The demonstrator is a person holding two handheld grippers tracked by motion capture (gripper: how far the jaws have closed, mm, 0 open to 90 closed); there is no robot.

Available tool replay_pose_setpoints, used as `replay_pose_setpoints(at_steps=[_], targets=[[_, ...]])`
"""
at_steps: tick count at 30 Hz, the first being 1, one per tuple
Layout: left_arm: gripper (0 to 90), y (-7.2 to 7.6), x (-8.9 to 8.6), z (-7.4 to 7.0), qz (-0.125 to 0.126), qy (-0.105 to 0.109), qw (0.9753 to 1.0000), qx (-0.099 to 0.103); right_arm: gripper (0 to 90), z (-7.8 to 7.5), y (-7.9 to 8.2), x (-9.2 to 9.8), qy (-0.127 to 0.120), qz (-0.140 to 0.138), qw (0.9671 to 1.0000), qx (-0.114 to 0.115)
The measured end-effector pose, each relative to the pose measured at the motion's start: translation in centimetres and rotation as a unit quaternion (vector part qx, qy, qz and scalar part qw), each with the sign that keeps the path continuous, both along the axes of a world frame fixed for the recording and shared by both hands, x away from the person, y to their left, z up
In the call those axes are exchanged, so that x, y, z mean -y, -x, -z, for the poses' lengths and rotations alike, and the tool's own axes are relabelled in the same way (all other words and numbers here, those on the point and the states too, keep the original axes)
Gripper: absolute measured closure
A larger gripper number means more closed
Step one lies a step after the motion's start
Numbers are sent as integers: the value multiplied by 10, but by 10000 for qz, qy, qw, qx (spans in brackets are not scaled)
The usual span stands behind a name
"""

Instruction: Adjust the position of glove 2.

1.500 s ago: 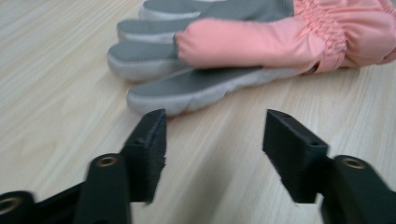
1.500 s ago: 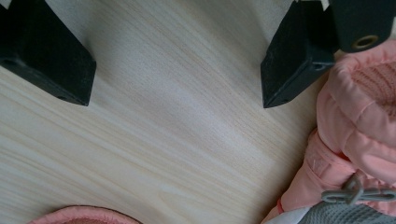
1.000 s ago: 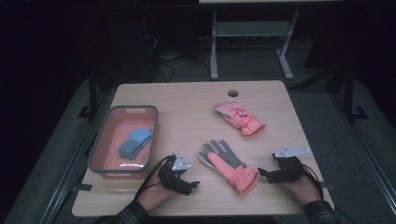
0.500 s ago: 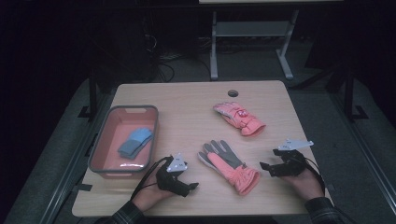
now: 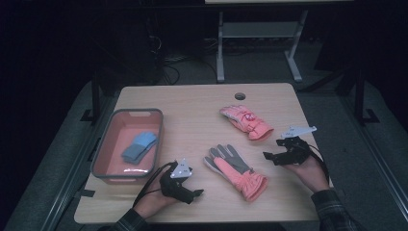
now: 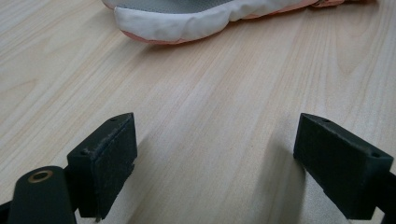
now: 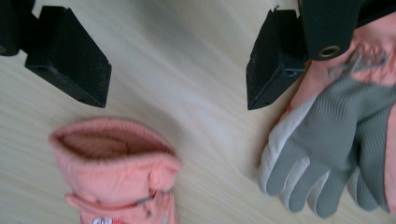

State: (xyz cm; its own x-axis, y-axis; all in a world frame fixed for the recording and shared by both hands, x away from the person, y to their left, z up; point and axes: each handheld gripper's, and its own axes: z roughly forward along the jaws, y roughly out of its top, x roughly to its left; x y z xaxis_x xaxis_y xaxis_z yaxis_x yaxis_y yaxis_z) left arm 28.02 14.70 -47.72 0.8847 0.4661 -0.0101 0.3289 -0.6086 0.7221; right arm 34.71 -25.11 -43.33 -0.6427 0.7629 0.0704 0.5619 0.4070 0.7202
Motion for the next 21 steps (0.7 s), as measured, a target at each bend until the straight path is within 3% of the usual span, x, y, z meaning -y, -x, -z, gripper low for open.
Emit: replay_pose_setpoints(at_steps=[10,14,15,17,21], targets=[[126,0,0,0,-5,8,10000,-2,212,-18,-34,-11,30,7,9998,190],[126,0,0,0,-5,6,10000,-2,183,-18,-59,-12,-25,163,9997,161],[126,0,0,0,-3,5,10000,-1,183,-18,-59,-12,-25,163,9997,161],[126,0,0,0,14,-21,10000,3,145,-15,-76,-15,12,184,9998,30],[126,0,0,0,4,-2,10000,-2,130,-12,-88,-20,80,230,9997,-65]])
